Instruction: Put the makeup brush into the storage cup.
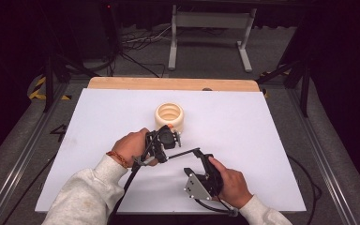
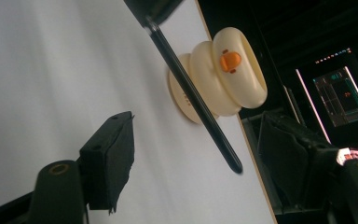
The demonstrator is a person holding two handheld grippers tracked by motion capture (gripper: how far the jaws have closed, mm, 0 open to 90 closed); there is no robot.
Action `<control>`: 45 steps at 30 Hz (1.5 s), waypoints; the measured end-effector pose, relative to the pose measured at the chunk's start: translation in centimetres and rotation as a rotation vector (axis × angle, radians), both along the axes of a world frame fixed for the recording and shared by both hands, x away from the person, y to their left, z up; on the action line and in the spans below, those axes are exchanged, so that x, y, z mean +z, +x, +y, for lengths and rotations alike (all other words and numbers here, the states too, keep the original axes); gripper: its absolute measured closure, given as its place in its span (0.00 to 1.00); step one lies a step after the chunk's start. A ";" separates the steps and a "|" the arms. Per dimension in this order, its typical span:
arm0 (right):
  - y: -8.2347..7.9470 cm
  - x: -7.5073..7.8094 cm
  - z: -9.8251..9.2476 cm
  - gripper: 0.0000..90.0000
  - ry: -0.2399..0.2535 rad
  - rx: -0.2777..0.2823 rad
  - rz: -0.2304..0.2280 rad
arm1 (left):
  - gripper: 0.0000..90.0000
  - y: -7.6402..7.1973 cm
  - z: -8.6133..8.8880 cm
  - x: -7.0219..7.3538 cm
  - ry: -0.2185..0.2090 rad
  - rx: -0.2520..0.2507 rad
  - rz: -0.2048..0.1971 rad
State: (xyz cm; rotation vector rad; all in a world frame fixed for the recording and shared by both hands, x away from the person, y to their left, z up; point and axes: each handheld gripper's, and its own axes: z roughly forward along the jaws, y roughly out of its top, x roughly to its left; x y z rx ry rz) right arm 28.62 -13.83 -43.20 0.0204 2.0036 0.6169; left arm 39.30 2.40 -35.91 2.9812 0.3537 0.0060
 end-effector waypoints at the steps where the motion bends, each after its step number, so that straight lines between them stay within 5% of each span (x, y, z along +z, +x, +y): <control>1: 0.0 -0.1 0.3 0.34 -0.008 0.010 -0.005 | 0.93 0.0 -0.2 -0.1 -0.006 0.001 -0.002; 8: -0.1 -0.9 1.7 0.45 -0.073 0.025 -0.035 | 0.93 -0.3 -1.5 -0.2 -0.005 -0.027 0.001; 19: 0.1 -2.2 2.9 0.70 -0.204 -0.036 -0.078 | 0.93 -0.8 -2.6 -0.6 0.023 -0.058 0.001; 21: 0.2 -2.2 3.2 0.75 -0.268 -0.037 -0.108 | 0.93 -0.9 -2.8 -0.6 0.023 -0.056 0.004; 25: 0.1 -2.7 3.7 0.81 -0.318 -0.047 -0.146 | 0.93 -0.9 -2.9 -0.6 0.038 -0.070 0.009; 37: 0.0 -3.1 3.9 0.93 -0.353 -0.042 -0.137 | 0.93 -1.1 -2.9 -1.0 0.037 -0.070 0.020; 40: 0.1 -2.9 3.8 0.93 -0.346 -0.048 -0.123 | 0.92 -1.1 -2.2 -0.9 -0.022 -0.075 0.009; 45: 0.2 -2.5 3.5 0.93 -0.329 -0.040 -0.104 | 0.89 -1.1 -1.1 -0.5 -0.063 -0.088 -0.006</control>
